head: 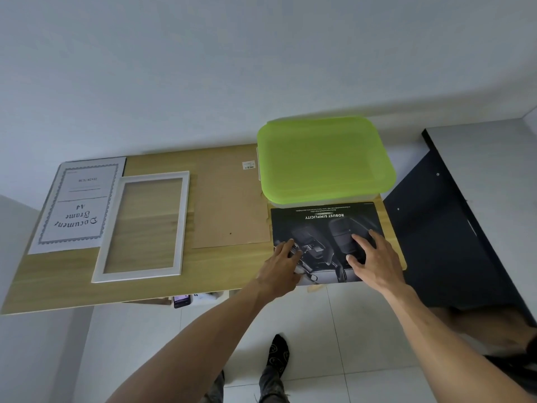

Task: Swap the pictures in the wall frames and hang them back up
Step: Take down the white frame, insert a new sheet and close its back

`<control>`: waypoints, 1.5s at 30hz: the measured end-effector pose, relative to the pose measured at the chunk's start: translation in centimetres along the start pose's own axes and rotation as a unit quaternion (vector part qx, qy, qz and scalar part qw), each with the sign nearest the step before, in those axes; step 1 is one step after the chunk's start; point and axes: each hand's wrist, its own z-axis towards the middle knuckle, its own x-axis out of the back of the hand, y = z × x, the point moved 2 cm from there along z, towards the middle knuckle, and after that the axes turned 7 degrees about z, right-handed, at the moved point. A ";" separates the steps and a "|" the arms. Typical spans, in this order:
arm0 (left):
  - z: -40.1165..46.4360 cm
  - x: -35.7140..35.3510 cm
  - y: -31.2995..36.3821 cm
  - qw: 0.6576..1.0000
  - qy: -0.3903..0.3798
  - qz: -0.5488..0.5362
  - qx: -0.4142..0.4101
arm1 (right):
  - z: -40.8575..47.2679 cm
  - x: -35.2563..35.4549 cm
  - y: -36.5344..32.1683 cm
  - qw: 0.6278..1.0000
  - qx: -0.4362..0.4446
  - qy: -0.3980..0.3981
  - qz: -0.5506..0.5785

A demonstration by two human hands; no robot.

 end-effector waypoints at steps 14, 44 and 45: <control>-4.8 4.6 -10.5 0.975 0.136 -0.104 0.139 | 1.0 -0.7 -11.6 0.993 0.120 -0.004 0.017; -21.9 9.3 -54.5 0.962 0.068 -0.043 0.263 | 4.8 -21.3 -61.9 0.910 0.377 -0.155 -0.072; -22.0 9.0 -54.9 0.962 0.072 -0.055 0.259 | 4.5 -22.1 -62.4 0.909 0.375 -0.162 -0.083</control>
